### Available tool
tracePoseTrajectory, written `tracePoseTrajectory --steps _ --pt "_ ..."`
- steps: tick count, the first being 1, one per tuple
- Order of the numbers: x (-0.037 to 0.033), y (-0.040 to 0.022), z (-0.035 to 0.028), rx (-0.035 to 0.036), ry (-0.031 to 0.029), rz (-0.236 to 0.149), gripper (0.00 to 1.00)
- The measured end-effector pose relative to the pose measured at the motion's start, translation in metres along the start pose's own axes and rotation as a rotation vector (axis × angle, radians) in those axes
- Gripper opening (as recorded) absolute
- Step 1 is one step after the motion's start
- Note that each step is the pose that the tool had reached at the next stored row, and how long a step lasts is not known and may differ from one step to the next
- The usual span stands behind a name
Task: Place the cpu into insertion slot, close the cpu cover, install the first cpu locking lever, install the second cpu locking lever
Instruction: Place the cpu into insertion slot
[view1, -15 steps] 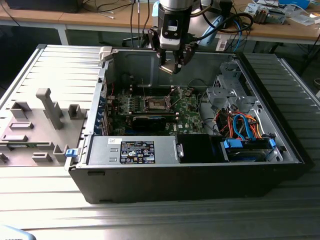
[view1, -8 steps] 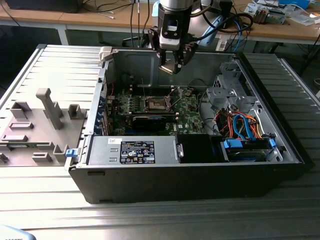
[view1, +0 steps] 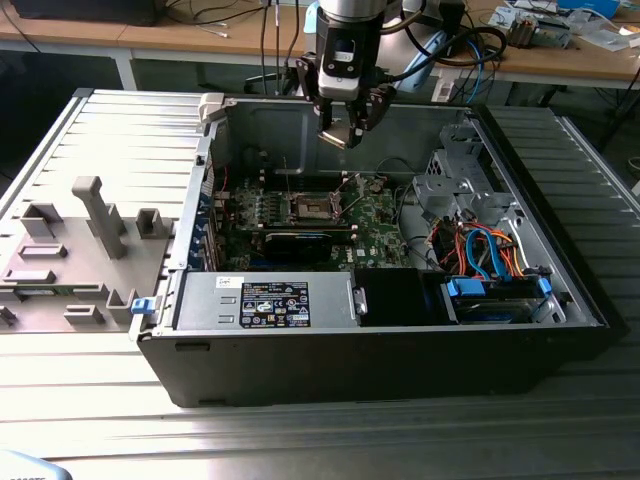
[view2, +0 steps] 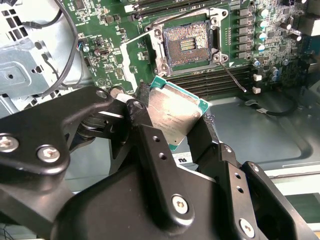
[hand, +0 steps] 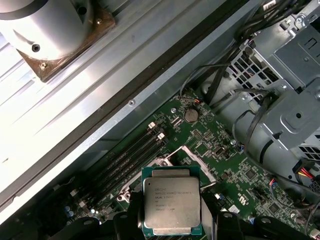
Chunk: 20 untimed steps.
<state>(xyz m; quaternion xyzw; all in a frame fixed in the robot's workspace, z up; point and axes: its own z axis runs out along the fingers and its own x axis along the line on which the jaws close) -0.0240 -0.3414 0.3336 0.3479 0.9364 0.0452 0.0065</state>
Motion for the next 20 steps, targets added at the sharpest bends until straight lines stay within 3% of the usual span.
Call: tracePoseTrajectory --steps 20 --pt "0.0000 0.0000 0.0000 -0.0004 -0.0016 0.017 0.55"
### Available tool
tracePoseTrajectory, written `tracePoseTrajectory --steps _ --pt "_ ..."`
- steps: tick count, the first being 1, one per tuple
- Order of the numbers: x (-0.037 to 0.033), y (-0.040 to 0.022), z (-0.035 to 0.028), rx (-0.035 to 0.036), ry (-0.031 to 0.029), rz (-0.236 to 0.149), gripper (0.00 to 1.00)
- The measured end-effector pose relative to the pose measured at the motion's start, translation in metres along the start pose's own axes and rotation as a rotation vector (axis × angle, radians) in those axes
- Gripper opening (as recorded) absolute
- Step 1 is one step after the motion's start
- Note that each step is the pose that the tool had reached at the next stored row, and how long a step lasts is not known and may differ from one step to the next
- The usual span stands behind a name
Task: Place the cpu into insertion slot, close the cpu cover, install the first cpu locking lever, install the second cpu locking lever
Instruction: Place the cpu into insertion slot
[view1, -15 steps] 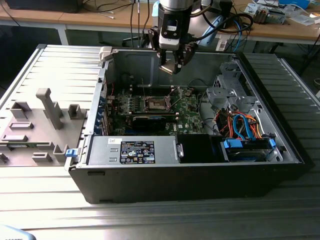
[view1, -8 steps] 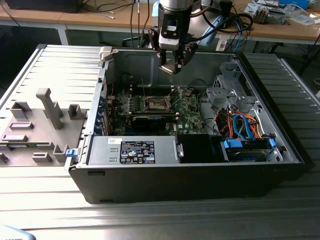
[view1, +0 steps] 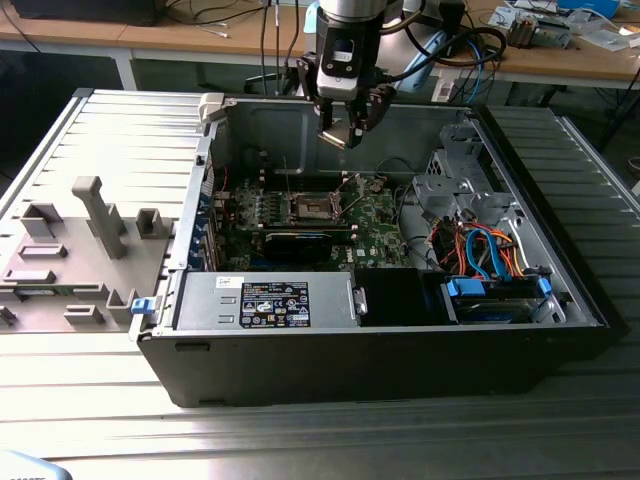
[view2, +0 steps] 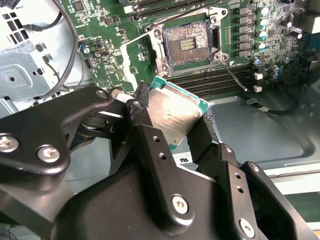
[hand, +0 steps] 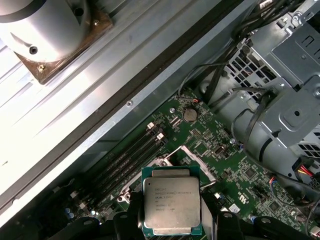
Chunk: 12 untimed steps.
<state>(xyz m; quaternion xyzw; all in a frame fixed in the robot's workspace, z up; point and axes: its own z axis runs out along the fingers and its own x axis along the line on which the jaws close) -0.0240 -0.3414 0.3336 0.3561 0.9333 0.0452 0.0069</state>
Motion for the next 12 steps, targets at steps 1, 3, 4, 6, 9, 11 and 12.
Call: tracePoseTrajectory --steps 1,3,4,6,9,11,12 --pt "0.0000 0.0000 0.0000 0.0000 -0.0001 0.001 0.55" --pt "0.0000 0.0000 0.0000 -0.0001 -0.0002 0.003 0.55" --pt "0.0000 0.0000 0.0000 -0.0001 -0.0003 0.004 0.55" --pt "0.0000 0.0000 0.0000 -0.0001 -0.0005 0.006 0.55" --pt "0.0000 0.0000 0.0000 -0.0002 -0.0007 0.008 0.55" --pt "0.0000 0.0000 0.0000 -0.0002 -0.0009 0.010 0.55" --pt "0.0000 0.0000 0.0000 -0.0002 -0.0009 0.011 0.55"
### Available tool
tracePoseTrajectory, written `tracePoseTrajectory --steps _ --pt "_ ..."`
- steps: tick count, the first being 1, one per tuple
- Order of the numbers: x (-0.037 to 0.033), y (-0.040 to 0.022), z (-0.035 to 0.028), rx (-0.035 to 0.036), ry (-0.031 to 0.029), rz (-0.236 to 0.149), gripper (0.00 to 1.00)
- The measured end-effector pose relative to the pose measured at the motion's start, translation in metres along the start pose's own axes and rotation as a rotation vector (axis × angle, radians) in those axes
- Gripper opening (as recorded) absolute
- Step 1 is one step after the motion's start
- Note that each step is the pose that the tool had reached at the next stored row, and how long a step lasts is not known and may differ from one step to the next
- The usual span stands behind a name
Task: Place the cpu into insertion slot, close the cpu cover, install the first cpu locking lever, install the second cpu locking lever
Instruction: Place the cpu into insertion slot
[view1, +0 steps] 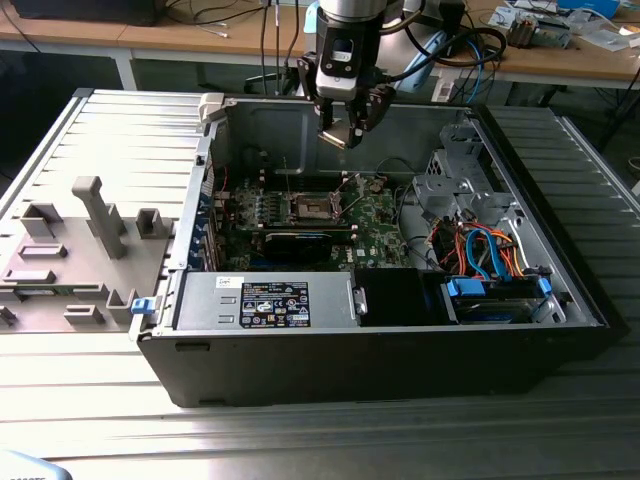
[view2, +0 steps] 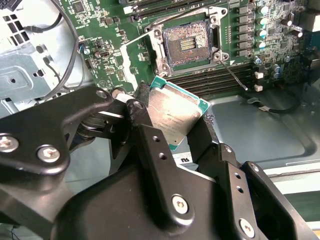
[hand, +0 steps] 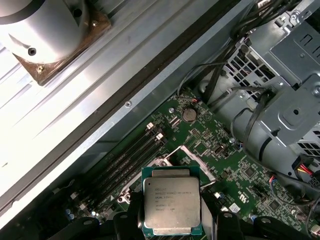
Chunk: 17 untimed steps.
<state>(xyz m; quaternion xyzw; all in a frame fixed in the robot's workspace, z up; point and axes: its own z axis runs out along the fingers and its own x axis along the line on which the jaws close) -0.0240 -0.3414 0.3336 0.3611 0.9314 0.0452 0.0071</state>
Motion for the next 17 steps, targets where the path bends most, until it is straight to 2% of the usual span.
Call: tracePoseTrajectory --steps 17 --pt "0.0000 0.0000 0.0000 -0.0003 -0.0014 0.015 0.55"
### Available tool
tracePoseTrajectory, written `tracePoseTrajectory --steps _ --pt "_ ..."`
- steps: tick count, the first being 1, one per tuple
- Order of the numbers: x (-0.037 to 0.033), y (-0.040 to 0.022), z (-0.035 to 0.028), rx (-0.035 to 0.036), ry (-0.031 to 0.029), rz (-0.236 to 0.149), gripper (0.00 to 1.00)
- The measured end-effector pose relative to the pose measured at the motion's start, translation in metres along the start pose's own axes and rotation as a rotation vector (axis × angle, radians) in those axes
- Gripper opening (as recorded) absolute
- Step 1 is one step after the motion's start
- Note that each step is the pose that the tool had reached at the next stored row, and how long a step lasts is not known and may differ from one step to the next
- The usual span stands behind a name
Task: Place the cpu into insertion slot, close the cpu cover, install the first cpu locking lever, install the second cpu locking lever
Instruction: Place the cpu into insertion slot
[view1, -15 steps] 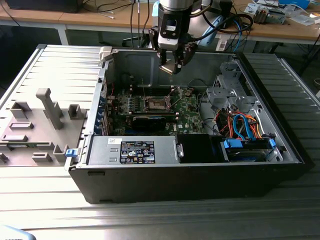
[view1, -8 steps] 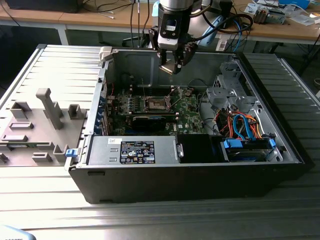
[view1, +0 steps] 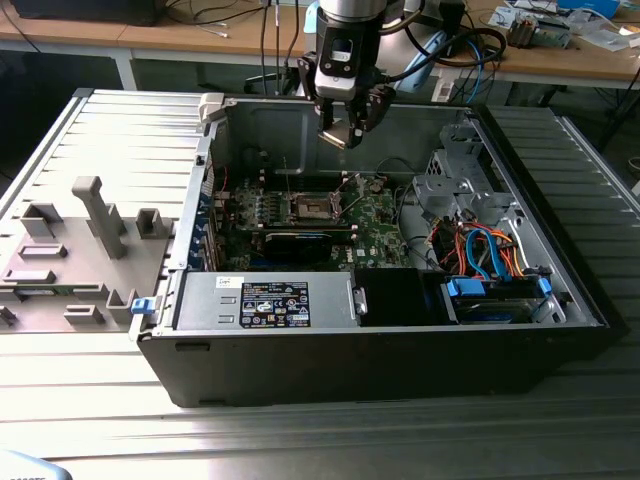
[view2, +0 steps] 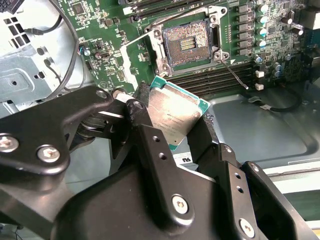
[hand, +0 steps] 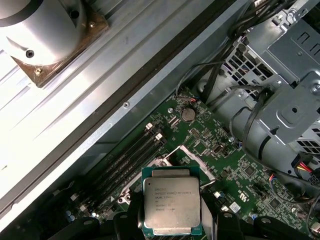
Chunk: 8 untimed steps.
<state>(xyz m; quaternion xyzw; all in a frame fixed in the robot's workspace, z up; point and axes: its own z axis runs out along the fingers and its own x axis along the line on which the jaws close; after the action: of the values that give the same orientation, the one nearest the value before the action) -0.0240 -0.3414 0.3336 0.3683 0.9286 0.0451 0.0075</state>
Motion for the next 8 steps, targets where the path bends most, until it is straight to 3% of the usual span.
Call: tracePoseTrajectory --steps 8 --pt "0.0000 0.0000 0.0000 -0.0001 -0.0007 0.008 0.55"
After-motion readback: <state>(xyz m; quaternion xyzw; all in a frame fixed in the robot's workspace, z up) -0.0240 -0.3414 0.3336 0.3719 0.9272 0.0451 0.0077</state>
